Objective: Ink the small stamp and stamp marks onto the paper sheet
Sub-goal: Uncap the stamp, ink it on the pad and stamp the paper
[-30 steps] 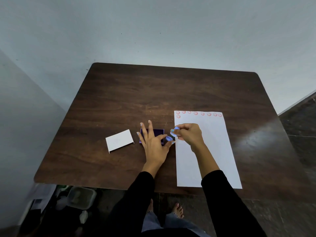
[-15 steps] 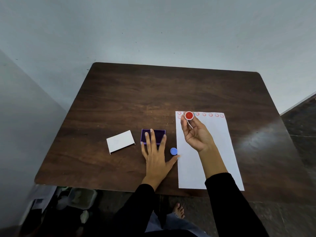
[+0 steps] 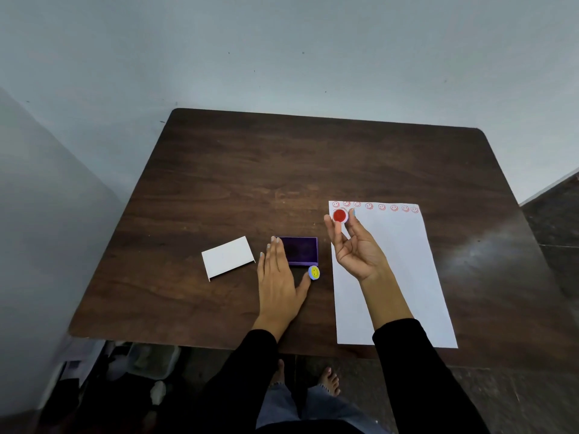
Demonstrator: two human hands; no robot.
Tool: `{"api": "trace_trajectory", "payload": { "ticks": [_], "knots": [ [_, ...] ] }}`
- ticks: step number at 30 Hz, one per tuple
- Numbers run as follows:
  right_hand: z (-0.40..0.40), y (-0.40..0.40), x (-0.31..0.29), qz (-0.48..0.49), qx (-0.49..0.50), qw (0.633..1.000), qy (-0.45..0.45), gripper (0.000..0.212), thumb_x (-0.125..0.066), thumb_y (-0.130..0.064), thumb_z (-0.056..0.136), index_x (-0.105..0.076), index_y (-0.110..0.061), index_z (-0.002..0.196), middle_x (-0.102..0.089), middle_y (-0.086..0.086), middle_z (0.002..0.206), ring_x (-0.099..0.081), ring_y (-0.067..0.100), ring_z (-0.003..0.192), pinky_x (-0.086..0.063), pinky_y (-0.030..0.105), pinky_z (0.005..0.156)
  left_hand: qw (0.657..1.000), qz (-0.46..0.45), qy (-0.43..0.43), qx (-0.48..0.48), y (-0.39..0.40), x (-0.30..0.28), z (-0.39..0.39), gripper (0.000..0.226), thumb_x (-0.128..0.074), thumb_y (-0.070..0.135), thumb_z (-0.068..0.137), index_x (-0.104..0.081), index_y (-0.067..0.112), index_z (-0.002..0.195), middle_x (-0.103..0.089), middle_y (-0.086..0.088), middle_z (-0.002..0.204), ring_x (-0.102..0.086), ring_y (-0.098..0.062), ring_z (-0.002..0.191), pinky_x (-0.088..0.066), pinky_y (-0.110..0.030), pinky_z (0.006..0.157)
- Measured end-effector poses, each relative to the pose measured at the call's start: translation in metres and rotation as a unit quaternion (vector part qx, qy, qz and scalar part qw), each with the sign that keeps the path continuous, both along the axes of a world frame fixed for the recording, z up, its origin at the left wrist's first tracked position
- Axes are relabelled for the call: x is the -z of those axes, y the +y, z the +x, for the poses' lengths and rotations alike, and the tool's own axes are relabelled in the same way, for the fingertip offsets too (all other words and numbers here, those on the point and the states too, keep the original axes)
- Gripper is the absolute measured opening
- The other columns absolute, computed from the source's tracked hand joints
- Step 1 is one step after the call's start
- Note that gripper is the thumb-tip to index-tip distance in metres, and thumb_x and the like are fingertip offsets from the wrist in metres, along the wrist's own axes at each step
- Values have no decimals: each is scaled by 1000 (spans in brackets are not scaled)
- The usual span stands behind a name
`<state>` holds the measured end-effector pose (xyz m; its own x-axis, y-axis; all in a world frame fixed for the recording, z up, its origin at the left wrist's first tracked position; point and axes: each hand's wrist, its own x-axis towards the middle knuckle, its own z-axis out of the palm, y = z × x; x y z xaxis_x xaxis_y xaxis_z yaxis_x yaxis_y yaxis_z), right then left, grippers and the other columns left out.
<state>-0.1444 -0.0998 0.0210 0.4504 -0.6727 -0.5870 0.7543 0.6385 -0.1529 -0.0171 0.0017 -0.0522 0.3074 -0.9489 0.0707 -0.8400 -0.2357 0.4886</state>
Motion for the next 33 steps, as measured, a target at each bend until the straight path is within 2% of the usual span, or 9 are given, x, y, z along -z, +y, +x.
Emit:
{"api": "trace_trajectory", "payload": {
  "ticks": [6,9,12,14,17,20,25,30,33],
  "knots": [
    [6,3,5,11,25,999,29,40,-70,-13,78,-61,-7,116,-72,21,98,-70,28,92,-60,26,59,999,-36,-31,-26,-3,-3,3,91,-64,55,76,-29,6,144,-31,-17,152,-32,-30,139,-22,-50,113],
    [5,4,6,4,26,998,60,39,-69,-14,79,-62,-8,117,-69,18,105,-70,26,92,-60,24,61,997,-64,-48,5,-7,-4,0,71,-65,53,76,-46,18,134,-33,-16,151,-32,-32,139,-23,-55,110],
    [2,4,6,-4,30,997,76,41,-69,-14,80,-61,-8,119,-64,17,116,-71,25,90,-60,24,64,991,-101,-69,49,-11,-2,-4,39,-66,48,77,-65,26,109,-37,-13,150,-32,-33,139,-18,-56,109],
    [-1,5,6,-8,35,996,79,45,-70,-15,78,-60,-9,121,-63,17,120,-70,25,93,-57,24,70,989,-115,-69,60,-14,-2,-8,32,-65,50,77,-68,27,99,-41,-12,148,-35,-32,138,-17,-55,108],
    [-6,6,7,-18,38,995,86,46,-70,-15,77,-60,-9,121,-63,17,121,-68,25,98,-56,25,75,988,-120,-59,72,-17,-5,-18,34,-66,53,76,-69,27,97,-45,-11,145,-38,-31,136,-18,-54,107],
    [-9,7,5,-33,33,995,92,42,-70,-14,77,-62,-7,118,-65,18,117,-68,27,97,-57,26,74,991,-115,-23,66,-17,-8,-22,45,-64,52,77,-62,24,112,-42,-11,147,-36,-29,138,-16,-52,109],
    [-12,9,4,-34,29,997,68,39,-69,-10,79,-62,-4,117,-65,20,117,-68,29,99,-60,25,65,999,-44,4,22,-13,-4,0,88,-66,46,72,-29,10,143,-20,-14,157,-16,-30,145,-18,-46,115],
    [-8,11,9,-17,31,998,47,39,-67,-8,81,-59,-3,119,-65,19,117,-68,28,98,-60,26,65,999,2,35,-5,-11,-1,15,106,-68,54,72,-12,6,148,-16,-14,158,-13,-28,146,-19,-40,117],
    [-5,13,14,-10,34,998,52,37,-65,-8,82,-59,-4,119,-65,18,119,-68,27,98,-61,27,66,999,30,39,-6,-15,3,24,112,-64,63,71,-5,8,150,-11,-11,159,-9,-24,147,-11,-34,117]
  ]
}}
